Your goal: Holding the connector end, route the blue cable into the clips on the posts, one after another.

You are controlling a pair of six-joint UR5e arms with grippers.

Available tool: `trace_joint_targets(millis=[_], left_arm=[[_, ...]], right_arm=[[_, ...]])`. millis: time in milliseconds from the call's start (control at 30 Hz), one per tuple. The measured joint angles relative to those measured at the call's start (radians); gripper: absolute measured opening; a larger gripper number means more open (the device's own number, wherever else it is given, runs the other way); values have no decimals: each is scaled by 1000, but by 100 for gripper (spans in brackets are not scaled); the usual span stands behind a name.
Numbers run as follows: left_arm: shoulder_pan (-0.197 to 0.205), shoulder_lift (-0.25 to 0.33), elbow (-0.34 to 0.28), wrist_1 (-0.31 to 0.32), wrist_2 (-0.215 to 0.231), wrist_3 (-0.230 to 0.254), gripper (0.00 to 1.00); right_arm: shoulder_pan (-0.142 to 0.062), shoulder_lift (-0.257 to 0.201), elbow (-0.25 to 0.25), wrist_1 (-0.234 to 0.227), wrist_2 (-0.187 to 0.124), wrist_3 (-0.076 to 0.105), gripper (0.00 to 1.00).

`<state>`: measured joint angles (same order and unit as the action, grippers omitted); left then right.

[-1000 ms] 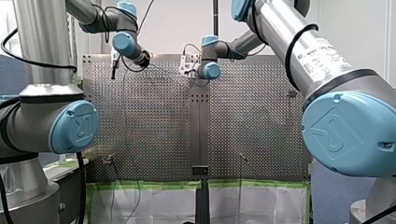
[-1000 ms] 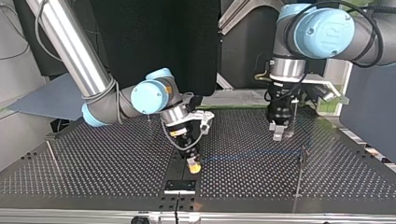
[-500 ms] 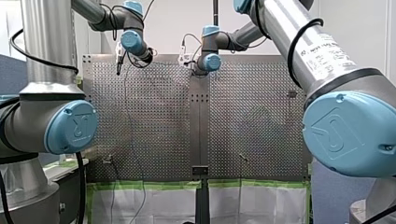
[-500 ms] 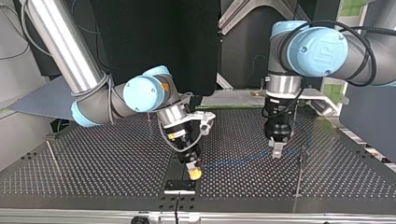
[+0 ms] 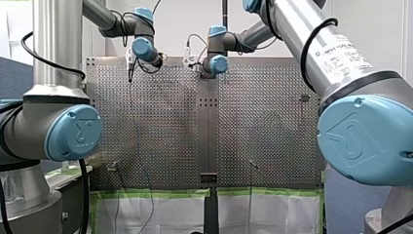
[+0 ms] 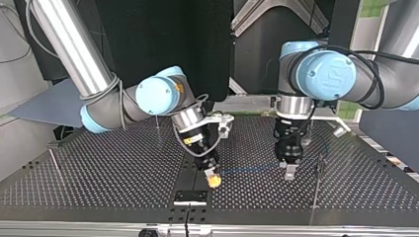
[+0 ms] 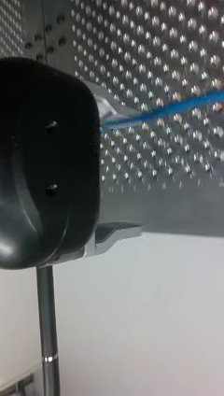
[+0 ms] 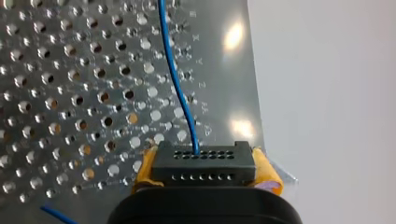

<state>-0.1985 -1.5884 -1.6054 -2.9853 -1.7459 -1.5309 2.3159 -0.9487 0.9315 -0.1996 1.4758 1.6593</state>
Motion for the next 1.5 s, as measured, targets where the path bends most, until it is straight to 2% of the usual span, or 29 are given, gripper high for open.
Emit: trace_joint_targets(millis=[567, 1000, 1067, 1100, 1133, 1167, 1200, 1267, 1300, 1367, 1400, 1467, 1500], left_arm=[[15, -56, 10, -11, -11, -13, 100], [33, -61, 10, -10, -27, -16, 100], [35, -61, 11, -9, -31, -17, 85], [36, -61, 11, -9, -33, -17, 85], [36, -61, 11, -9, -34, -17, 79], [36, -61, 11, -9, -34, -16, 69], [37, -61, 11, -8, -35, -16, 69], [36, -61, 11, -5, -35, -16, 55], [36, -61, 11, -1, -34, -17, 55], [37, -61, 11, 4, -33, -18, 40], [37, -61, 11, 8, -33, -18, 40], [37, -61, 11, 14, -33, -20, 20], [37, -61, 11, 18, -32, -23, 20]], right_arm=[[7, -3, -1, 1, -14, 5, 0], [8, -2, -2, 6, -18, 10, 0], [9, -2, -2, 6, -18, 11, 0], [10, -2, -2, 6, -18, 11, 0], [10, -2, -2, 7, -18, 11, 0], [11, -2, -2, 8, -18, 11, 0], [11, -2, -2, 9, -18, 12, 0], [13, -2, -1, 12, -18, 12, 0], [14, -2, -1, 14, -18, 12, 0], [16, -2, -1, 18, -18, 12, 0], [17, -2, -1, 19, -18, 12, 0], [17, -2, -1, 21, -18, 12, 0], [18, -2, -1, 22, -18, 12, 0]])
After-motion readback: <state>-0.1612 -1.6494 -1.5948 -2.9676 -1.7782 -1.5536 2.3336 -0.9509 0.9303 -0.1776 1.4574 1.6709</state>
